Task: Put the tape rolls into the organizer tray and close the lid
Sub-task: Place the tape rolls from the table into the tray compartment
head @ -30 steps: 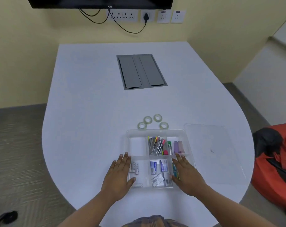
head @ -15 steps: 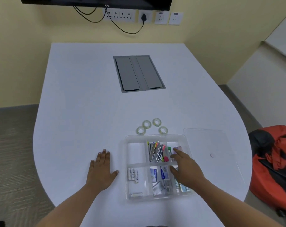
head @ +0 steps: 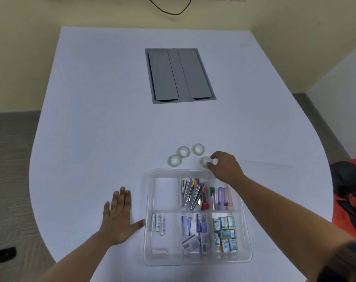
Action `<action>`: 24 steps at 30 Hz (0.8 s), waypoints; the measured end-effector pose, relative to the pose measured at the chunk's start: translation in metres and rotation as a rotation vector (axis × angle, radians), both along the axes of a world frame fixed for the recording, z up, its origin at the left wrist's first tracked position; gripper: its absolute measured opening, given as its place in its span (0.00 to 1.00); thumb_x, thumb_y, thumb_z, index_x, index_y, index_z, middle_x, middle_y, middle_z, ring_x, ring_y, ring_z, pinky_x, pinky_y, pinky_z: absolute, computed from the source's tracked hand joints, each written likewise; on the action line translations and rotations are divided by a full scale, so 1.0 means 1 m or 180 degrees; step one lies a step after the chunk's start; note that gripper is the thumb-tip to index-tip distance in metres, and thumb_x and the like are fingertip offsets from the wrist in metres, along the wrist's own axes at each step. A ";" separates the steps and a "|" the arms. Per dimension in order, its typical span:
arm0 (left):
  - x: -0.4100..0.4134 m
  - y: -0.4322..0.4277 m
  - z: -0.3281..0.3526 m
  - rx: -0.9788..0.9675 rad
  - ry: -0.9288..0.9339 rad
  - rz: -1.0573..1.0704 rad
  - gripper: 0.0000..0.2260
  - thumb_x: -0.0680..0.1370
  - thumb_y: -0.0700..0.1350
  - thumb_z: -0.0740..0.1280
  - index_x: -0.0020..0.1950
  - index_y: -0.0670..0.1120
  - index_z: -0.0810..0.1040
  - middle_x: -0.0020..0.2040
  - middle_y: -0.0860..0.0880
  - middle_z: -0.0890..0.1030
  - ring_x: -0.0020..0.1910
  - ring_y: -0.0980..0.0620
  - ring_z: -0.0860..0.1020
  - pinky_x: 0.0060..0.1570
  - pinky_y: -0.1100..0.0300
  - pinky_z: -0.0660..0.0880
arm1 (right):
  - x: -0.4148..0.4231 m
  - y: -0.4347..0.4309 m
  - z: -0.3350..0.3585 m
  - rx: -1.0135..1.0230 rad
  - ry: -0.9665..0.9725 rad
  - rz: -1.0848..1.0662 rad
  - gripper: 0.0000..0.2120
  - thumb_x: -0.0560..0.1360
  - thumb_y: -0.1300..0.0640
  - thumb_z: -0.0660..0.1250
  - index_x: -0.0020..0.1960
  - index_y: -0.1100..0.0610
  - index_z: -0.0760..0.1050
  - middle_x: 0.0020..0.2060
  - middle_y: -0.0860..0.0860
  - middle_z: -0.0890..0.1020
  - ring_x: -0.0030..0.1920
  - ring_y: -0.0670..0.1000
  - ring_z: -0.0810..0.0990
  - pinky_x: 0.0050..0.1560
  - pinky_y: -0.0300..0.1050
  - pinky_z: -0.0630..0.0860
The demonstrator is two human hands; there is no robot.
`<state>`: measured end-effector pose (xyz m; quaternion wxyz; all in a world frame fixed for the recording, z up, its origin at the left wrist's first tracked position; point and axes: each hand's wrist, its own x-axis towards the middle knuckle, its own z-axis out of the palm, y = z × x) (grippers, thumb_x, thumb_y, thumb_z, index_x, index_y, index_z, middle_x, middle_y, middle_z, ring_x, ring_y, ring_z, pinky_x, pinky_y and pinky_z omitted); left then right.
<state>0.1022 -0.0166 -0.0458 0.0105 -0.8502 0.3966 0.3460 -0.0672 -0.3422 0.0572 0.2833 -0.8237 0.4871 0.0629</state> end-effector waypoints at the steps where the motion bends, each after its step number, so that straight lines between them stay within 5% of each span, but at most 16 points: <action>1: 0.001 0.000 -0.001 0.0025 0.0011 -0.0019 0.56 0.58 0.82 0.37 0.69 0.44 0.22 0.71 0.51 0.22 0.70 0.51 0.23 0.71 0.45 0.32 | 0.004 -0.005 -0.005 0.0036 0.0060 -0.0074 0.19 0.74 0.50 0.69 0.63 0.56 0.76 0.60 0.55 0.80 0.59 0.55 0.78 0.57 0.48 0.75; 12: -0.001 0.001 0.000 0.0115 0.0030 -0.0118 0.54 0.60 0.80 0.33 0.71 0.43 0.25 0.72 0.50 0.22 0.70 0.49 0.22 0.71 0.44 0.31 | 0.025 -0.022 -0.034 0.0116 0.0559 -0.0537 0.24 0.65 0.42 0.76 0.50 0.58 0.74 0.44 0.54 0.79 0.44 0.55 0.77 0.41 0.45 0.72; 19: 0.000 0.000 0.002 0.0092 0.0050 -0.0122 0.53 0.60 0.79 0.33 0.71 0.43 0.25 0.72 0.49 0.23 0.70 0.49 0.22 0.70 0.45 0.31 | 0.037 -0.019 -0.036 0.0041 0.0845 -0.0481 0.17 0.65 0.49 0.74 0.48 0.57 0.75 0.44 0.53 0.81 0.41 0.55 0.78 0.38 0.43 0.71; 24: -0.001 0.000 0.002 0.0054 0.0030 -0.0113 0.53 0.59 0.80 0.32 0.70 0.43 0.24 0.72 0.50 0.23 0.70 0.49 0.22 0.71 0.44 0.31 | 0.036 -0.011 -0.027 -0.0207 0.0430 -0.0517 0.23 0.64 0.45 0.73 0.53 0.55 0.74 0.46 0.52 0.80 0.43 0.55 0.79 0.41 0.45 0.73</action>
